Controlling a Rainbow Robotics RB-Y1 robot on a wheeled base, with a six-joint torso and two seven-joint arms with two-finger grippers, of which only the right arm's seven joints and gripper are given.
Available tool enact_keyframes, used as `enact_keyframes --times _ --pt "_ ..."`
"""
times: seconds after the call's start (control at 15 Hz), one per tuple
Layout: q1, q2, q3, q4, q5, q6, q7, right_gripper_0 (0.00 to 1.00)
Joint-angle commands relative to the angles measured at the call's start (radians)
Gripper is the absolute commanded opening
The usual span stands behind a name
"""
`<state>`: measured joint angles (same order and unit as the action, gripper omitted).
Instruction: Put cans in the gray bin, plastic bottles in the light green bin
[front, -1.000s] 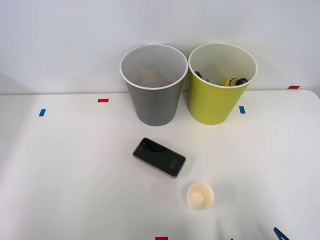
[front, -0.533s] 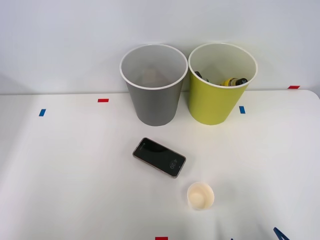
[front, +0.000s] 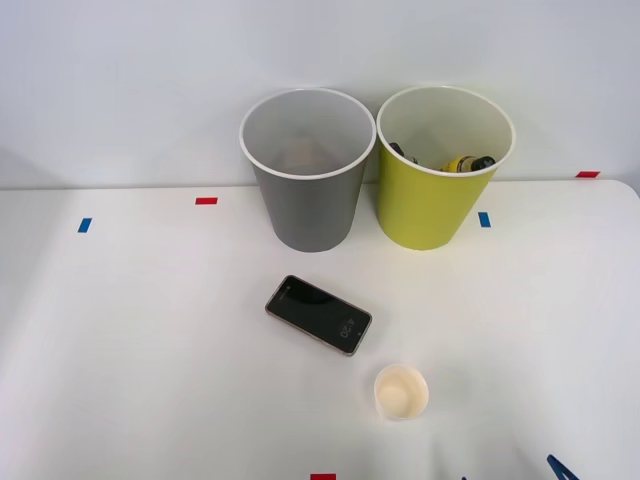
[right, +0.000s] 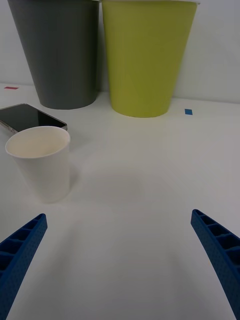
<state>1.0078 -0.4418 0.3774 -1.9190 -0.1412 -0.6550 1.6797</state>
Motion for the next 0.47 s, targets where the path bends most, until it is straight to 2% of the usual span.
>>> enact_keyframes --times 0.07,0.47 --pt "0.0 0.0 0.0 0.0 0.0 0.0 0.0 1.0" --pt "0.0 0.0 0.0 0.0 0.0 0.0 0.0 1.0"
